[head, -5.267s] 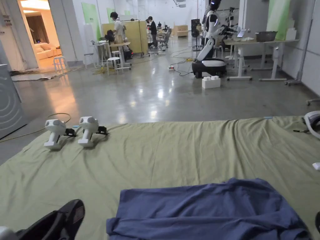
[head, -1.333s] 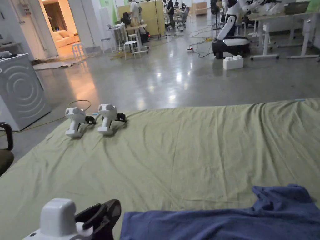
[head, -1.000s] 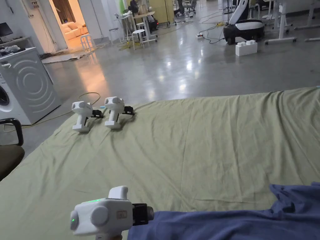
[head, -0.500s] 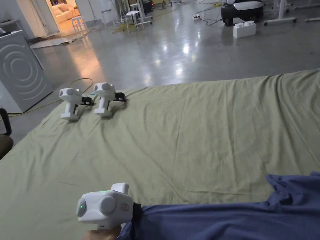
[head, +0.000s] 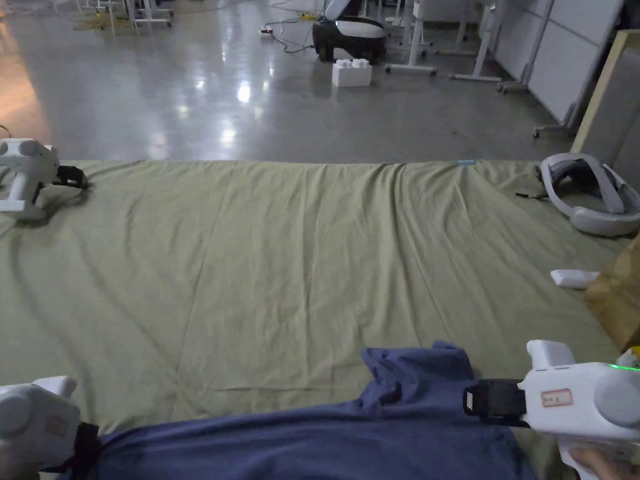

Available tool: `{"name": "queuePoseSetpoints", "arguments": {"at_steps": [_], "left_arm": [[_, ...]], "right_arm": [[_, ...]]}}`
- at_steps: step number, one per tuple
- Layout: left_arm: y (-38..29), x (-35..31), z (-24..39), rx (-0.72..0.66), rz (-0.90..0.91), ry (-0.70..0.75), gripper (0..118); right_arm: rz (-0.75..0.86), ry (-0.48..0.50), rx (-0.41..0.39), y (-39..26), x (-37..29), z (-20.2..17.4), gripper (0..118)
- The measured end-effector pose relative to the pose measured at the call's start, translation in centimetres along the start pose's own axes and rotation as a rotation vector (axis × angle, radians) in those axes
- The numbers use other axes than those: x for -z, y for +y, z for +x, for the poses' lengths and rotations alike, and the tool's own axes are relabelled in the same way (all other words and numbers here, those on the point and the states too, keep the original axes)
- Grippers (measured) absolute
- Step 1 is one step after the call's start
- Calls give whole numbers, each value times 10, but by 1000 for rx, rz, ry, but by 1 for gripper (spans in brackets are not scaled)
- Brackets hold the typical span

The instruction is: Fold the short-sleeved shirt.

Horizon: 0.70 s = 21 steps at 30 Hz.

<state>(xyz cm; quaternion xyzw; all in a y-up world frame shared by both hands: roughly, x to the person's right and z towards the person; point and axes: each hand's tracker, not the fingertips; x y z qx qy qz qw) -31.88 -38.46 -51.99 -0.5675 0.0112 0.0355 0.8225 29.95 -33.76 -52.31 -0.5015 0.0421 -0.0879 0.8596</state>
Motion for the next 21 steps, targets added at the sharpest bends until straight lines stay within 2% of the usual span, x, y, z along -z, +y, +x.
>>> {"name": "queuePoseSetpoints", "arguments": {"at_steps": [3, 4, 6, 7, 8, 9, 10, 12, 14, 16, 18, 19, 21], "left_arm": [[-4, -8, 7, -5, -16, -24, 7], [-4, -9, 8, -6, -21, -29, 7], [-6, -10, 9, -13, -40, -50, 7], [-2, -10, 8, -13, -45, -55, 7], [-2, -11, 8, -14, -48, -57, 7], [-4, -12, 11, -22, -60, -75, 7], [-5, -13, 14, -6, -56, -66, 7], [-3, -14, 16, 50, -52, -43, 7], [-6, -20, 21, 89, -37, -37, 7], [-13, -39, 21, 92, 51, -36, 7], [-31, -73, 18, 91, 172, -64, 7], [-31, -69, -2, 81, 183, -117, 7], [-56, -96, -18, 31, 220, -188, 7]], "right_arm": [[-89, -177, -64, 19, 45, 7, 77], [-110, -181, -89, 18, 56, 8, 74], [-172, -177, -101, 8, 69, 1, 73], [-99, -207, -151, 5, 63, -5, 66], [-98, -218, -155, 5, 60, -8, 52], [-95, -186, -140, 2, 56, -10, 25], [-84, -165, -151, 0, 52, -12, 9], [-80, -162, -165, -3, 52, -15, 6], [-83, -130, -143, -4, 51, -13, 5], [-41, -74, -99, -8, 33, -7, 3], [12, -9, -90, -15, 4, -7, 3], [56, -10, -113, -23, -16, -6, 3], [121, 21, -97, -42, -56, -1, 3]]}}
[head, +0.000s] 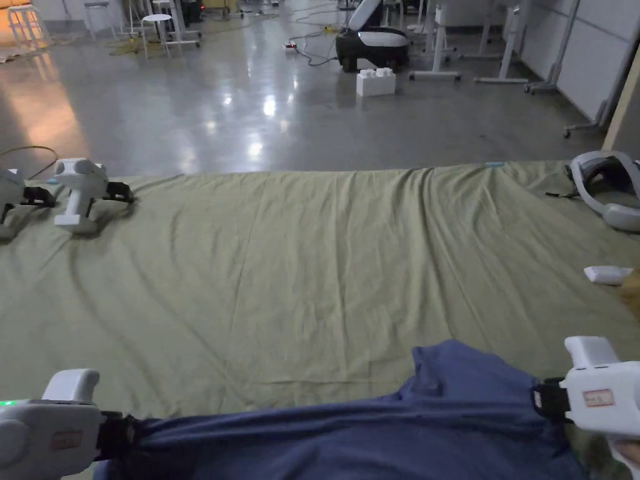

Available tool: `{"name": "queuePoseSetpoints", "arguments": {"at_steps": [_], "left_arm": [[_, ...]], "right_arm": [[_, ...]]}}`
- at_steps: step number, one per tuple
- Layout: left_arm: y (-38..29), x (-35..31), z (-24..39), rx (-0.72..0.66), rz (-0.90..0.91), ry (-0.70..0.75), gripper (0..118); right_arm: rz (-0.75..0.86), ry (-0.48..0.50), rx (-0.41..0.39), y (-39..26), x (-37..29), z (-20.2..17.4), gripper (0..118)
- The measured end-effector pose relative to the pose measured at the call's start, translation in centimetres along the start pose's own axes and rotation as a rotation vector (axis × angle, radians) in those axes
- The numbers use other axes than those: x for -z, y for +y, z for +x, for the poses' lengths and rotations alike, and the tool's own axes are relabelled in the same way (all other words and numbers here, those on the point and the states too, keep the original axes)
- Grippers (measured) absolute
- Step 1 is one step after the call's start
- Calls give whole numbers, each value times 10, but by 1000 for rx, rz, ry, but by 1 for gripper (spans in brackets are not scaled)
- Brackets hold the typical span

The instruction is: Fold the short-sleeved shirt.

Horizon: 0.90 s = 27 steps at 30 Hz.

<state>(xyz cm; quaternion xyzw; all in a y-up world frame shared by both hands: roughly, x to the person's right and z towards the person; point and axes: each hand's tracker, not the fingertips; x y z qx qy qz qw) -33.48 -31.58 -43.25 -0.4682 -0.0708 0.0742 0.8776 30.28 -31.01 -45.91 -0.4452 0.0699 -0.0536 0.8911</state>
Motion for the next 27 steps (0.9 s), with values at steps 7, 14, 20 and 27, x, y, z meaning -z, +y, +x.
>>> {"name": "queuePoseSetpoints", "arguments": {"at_steps": [7, 14, 20, 27], "left_arm": [[-112, -80, -15, -126, 44, -83, 7], [-165, -77, -1, -89, 11, -34, 7], [-164, -64, -8, -129, 38, 41, 79], [-160, -166, 20, -13, 425, 92, 80]], "right_arm": [[81, 15, 53, -108, -113, 1, 3], [16, -4, 135, -196, -123, -1, 3], [-13, -41, 108, -207, -97, -11, 70], [257, -26, 88, -197, -164, -28, 81]]}}
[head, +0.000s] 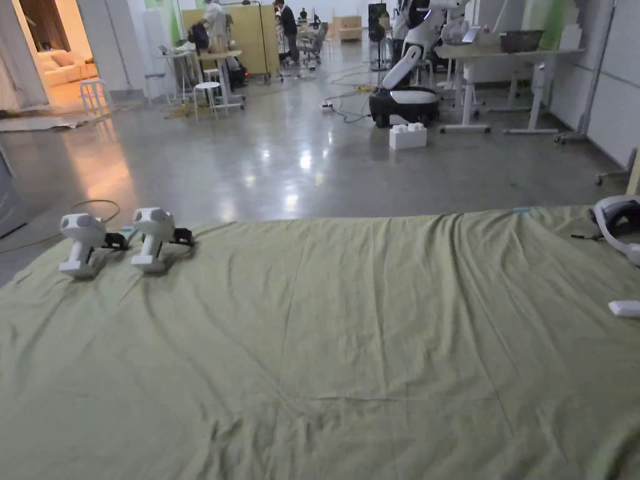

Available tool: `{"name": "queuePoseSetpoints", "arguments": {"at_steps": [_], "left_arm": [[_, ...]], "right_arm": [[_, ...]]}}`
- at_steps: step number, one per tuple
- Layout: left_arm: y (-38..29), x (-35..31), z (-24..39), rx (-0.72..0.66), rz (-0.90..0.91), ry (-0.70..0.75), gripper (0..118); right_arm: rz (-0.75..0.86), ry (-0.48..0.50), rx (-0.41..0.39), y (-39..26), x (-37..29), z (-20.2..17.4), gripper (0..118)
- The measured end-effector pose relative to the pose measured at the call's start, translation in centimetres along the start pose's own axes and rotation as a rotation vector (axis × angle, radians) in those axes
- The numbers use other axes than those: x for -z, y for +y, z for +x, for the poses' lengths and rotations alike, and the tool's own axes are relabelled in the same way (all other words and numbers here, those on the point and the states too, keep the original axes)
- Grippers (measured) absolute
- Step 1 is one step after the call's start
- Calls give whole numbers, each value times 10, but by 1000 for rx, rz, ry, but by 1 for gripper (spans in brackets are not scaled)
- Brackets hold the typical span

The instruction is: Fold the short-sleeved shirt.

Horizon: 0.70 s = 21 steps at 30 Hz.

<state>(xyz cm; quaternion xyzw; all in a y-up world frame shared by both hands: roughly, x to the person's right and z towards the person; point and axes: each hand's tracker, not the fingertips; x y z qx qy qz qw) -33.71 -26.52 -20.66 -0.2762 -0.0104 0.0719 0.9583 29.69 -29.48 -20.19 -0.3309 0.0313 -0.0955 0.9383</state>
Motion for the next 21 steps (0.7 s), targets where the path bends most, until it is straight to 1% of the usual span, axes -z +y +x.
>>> {"name": "queuePoseSetpoints", "arguments": {"at_steps": [2, 3, 5, 6, 7, 10, 12, 14, 15, 16, 17, 18, 20, 21], "left_arm": [[16, -41, 16, 48, 168, 0, 80], [26, -71, 25, 57, 236, 14, 80], [40, -114, 44, 100, 366, 36, 80], [47, -133, 55, 116, 431, 44, 80], [52, -149, 67, 147, 498, 62, 80], [53, -175, 95, 227, 704, 100, 79], [54, -180, 104, 245, 753, 56, 79], [58, -181, 113, 251, 745, 23, 79], [63, -179, 122, 259, 743, 19, 77], [65, -177, 126, 267, 728, 16, 69], [66, -175, 129, 286, 707, 8, 50], [66, -172, 132, 298, 696, 7, 2], [65, -169, 137, 294, 692, 6, 1], [65, -170, 136, 290, 674, -44, 1]], "right_arm": [[201, 53, 14, 13, -41, -13, 83], [311, 63, 9, 20, -66, -27, 85], [482, 67, -30, 32, -101, -51, 90], [554, 49, -62, 34, -114, -55, 92], [616, 27, -103, 38, -124, -67, 93], [687, 4, -210, 50, -132, -94, 95], [696, 17, -251, 58, -134, -109, 95], [718, 33, -281, 59, -132, -119, 91], [739, 38, -298, 58, -133, -125, 81], [747, 43, -320, 58, -134, -130, 65], [759, 40, -331, 57, -134, -134, 39], [757, 46, -341, 56, -134, -135, 5], [760, 58, -351, 56, -134, -140, 4], [747, 106, -362, 57, -135, -143, 4]]}}
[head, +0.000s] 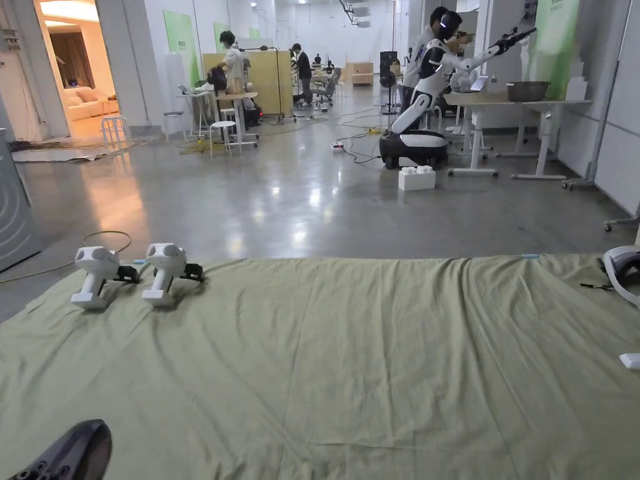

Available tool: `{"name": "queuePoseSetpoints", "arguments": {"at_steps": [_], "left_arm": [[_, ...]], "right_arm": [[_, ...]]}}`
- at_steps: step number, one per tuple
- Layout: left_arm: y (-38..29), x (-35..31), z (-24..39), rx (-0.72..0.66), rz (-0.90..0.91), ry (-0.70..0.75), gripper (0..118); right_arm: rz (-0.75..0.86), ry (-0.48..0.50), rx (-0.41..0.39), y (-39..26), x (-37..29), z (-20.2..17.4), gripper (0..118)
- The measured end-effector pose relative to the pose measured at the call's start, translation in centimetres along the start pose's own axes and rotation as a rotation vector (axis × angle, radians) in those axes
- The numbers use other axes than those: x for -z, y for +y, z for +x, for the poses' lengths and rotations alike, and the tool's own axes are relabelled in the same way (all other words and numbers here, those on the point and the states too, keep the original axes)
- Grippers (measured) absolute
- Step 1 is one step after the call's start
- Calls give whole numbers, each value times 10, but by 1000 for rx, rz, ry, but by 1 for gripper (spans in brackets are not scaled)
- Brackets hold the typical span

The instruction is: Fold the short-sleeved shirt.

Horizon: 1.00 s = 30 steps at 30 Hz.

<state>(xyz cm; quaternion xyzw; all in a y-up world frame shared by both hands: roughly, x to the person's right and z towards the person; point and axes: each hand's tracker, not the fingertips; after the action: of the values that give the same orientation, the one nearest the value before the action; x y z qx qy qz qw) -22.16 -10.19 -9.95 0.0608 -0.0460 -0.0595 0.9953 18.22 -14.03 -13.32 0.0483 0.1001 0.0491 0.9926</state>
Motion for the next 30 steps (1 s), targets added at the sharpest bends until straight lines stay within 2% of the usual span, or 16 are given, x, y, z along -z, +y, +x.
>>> {"name": "queuePoseSetpoints", "arguments": {"at_steps": [1, 4, 8, 11, 14, 15, 16, 17, 22, 27, 30], "left_arm": [[0, 2, -1, -24, -30, -66, 1], [-5, 0, 3, -12, -24, -37, 1], [-14, 1, -7, -42, -62, -61, 1], [-25, 33, -23, -134, -314, -112, 1], [-71, 64, -49, -271, -495, -163, 2], [-94, 74, -61, -361, -553, -161, 25], [-118, 83, -73, -443, -596, -147, 64], [-141, 92, -84, -516, -688, -136, 94], [-258, 108, -123, -792, -839, -74, 94], [-320, 108, -142, -1089, -882, -58, 94], [-341, 99, -153, -1288, -738, -83, 94]], "right_arm": [[-21, 30, -3, 2, 2, -3, 4], [-15, 39, -49, 2, 3, -14, 4], [-30, 83, -45, 2, 6, -19, 4], [-74, 118, 17, -5, 11, -19, 4], [-127, 156, 102, -20, 10, -14, 4], [-144, 164, 117, -26, 8, -14, 4], [-160, 167, 123, -31, 7, -13, 4], [-179, 171, 126, -36, 6, -13, 4], [-314, 156, 151, -61, 7, -9, 4], [-379, 131, 192, -74, 7, -6, 4], [-412, 121, 224, -80, 9, -3, 4]]}}
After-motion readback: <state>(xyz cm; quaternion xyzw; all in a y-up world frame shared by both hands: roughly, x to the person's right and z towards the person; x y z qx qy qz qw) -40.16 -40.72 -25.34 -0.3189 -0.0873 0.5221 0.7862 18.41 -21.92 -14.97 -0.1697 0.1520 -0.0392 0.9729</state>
